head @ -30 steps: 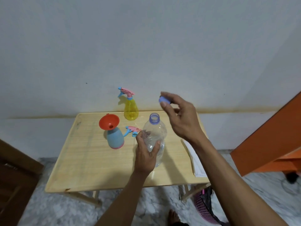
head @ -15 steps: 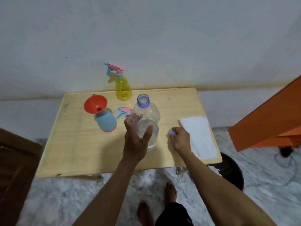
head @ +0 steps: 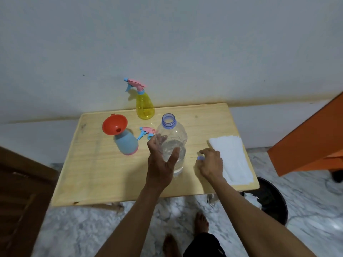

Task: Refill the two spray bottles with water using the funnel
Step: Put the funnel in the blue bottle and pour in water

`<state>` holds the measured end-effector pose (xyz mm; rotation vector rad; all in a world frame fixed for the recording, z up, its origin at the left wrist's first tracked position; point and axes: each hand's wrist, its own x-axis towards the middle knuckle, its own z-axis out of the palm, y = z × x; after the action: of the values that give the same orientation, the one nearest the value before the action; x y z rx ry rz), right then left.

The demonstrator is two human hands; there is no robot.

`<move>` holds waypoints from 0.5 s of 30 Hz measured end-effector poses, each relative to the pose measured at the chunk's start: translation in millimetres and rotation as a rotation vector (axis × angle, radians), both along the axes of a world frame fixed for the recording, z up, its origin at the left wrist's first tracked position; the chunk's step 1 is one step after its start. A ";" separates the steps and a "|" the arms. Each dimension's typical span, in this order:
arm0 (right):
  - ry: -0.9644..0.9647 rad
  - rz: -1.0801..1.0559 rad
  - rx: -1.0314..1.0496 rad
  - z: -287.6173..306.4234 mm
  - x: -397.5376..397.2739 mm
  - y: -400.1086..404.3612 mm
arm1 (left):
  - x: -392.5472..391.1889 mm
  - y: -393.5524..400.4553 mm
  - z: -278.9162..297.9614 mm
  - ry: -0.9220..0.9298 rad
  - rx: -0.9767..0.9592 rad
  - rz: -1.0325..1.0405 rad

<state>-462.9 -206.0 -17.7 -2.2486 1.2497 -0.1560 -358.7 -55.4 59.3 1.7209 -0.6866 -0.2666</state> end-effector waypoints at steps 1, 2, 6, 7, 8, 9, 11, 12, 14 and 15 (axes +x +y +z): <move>-0.115 -0.040 0.049 8.5 1.0 3.4 | -0.3 0.2 1.2 0.005 -0.004 -0.006; -0.244 -0.065 0.118 18.9 1.5 8.6 | -0.2 0.6 1.6 0.010 -0.006 -0.011; -0.509 0.105 0.338 56.0 -4.3 38.9 | 1.0 4.5 4.9 0.059 0.010 -0.039; -0.537 0.155 0.353 60.5 -3.4 46.3 | 1.6 6.2 7.7 0.079 0.025 -0.056; -0.567 0.186 0.357 62.6 -0.5 52.8 | 2.7 7.8 11.2 0.094 0.045 -0.071; -0.605 0.201 0.358 64.5 4.7 58.8 | 4.8 9.9 14.4 0.095 0.069 -0.082; -0.694 0.197 0.335 66.5 19.1 69.9 | 10.6 16.9 19.9 0.062 0.127 -0.104; -0.732 0.185 0.312 65.9 26.4 74.4 | 14.0 21.8 22.2 0.037 0.150 -0.115; -0.765 0.138 0.277 64.3 37.1 82.8 | 20.7 33.8 26.4 -0.017 0.151 -0.115; -0.776 0.105 0.262 65.0 40.9 85.7 | 24.0 40.2 28.7 -0.048 0.124 -0.088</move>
<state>-422.0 -120.3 47.3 -1.7444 0.6805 -0.7029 -334.7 -15.2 88.0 1.8225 -0.7964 -0.3365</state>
